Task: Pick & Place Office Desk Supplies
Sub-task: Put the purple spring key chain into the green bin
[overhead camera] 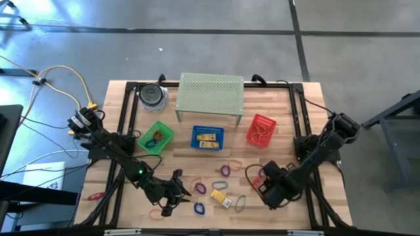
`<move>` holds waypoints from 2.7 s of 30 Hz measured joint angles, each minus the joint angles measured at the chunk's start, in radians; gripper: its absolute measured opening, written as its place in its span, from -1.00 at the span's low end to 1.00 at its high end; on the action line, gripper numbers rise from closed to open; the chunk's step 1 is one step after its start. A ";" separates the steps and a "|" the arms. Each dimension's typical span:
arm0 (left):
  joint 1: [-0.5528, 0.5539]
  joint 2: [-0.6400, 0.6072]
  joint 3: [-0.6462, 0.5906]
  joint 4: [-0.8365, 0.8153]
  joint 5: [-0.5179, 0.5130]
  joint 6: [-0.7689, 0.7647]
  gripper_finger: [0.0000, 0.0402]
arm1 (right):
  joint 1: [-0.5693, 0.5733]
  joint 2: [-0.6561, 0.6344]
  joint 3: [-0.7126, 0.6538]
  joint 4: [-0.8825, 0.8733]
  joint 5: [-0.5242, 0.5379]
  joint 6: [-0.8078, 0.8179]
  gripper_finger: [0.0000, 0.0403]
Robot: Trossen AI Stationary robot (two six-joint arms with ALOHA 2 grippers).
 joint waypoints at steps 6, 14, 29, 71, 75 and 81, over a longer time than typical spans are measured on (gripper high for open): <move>0.003 0.000 0.000 0.000 0.000 0.000 -0.50 | -0.079 0.000 -0.066 0.017 -0.014 -0.040 -0.11; 0.000 0.000 0.000 0.000 0.000 -0.005 -0.50 | -0.152 0.000 -0.110 0.087 0.017 -0.169 -0.11; -0.003 0.000 0.000 -0.001 0.000 -0.007 -0.50 | -0.193 0.000 -0.252 0.251 0.015 -0.204 -0.11; 0.014 0.000 0.000 0.002 0.000 0.096 -0.50 | -0.150 0.000 -0.319 0.437 0.102 -0.305 -0.97; 0.017 0.000 0.000 0.003 0.000 0.146 -0.50 | -0.106 0.007 -0.271 0.375 0.216 -0.300 -0.98; 0.019 0.000 0.000 0.031 0.000 0.234 -0.50 | -0.036 0.004 -0.175 0.339 0.394 -0.306 -0.98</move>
